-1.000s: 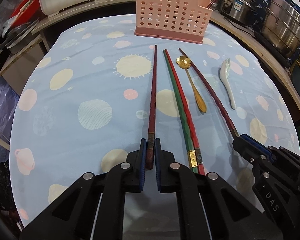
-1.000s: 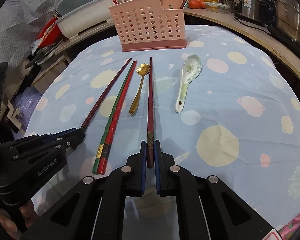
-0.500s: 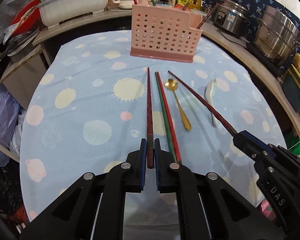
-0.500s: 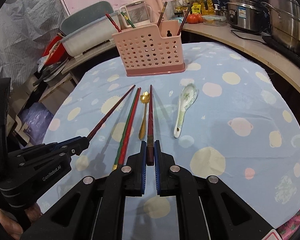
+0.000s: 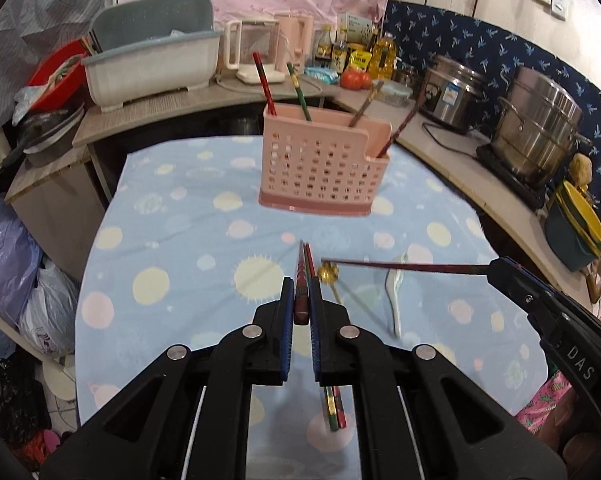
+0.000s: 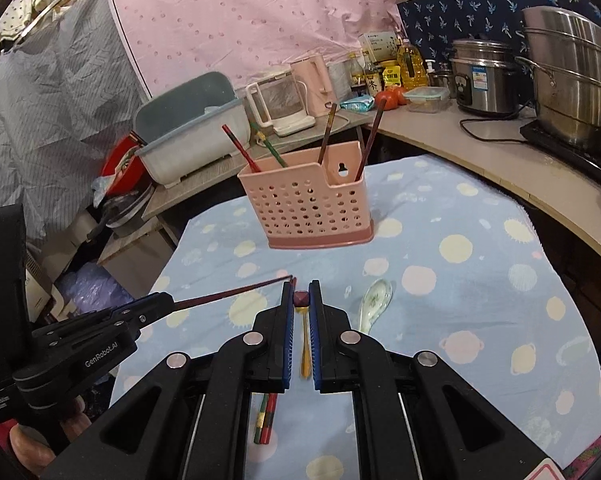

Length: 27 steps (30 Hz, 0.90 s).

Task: Organize utensils
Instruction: 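Lift both held chopsticks toward the pink basket, then carry both held chopsticks over the pink basket and lower them in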

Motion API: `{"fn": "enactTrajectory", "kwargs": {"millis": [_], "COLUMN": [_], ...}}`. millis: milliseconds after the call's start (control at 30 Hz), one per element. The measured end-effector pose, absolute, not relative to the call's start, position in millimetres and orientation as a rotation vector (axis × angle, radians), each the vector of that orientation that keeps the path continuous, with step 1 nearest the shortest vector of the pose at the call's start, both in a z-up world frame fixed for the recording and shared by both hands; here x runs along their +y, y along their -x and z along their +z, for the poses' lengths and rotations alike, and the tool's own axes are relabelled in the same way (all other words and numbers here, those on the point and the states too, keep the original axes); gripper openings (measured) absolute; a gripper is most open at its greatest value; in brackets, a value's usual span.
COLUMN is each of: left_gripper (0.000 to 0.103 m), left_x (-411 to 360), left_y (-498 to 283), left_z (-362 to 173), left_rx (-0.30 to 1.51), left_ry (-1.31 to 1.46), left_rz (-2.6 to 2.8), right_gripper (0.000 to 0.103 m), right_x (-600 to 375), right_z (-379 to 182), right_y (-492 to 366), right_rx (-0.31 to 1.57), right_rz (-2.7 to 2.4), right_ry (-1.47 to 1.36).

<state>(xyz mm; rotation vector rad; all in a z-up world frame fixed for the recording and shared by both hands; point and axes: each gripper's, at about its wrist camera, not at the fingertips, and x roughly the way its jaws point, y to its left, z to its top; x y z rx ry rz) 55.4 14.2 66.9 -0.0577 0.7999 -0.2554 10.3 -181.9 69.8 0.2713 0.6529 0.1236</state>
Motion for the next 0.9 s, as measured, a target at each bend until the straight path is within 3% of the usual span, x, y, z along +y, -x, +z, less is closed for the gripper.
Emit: {"fn": "enactTrajectory", "kwargs": {"millis": [567, 900], "left_gripper": [0.007, 0.007], "left_x": [6, 3], "left_y": [-119, -166], "left_z": [146, 228], "left_rx": [0.661, 0.492], "left_ry": [0.073, 0.087], "left_rz": [-0.272, -0.264], "right_gripper": [0.007, 0.007], "right_x": [-210, -228], "right_z": [133, 203], "right_y": [-66, -124], "right_rx": [0.512, 0.378], "right_rz": [0.089, 0.084], "right_ry": [-0.285, -0.321]}}
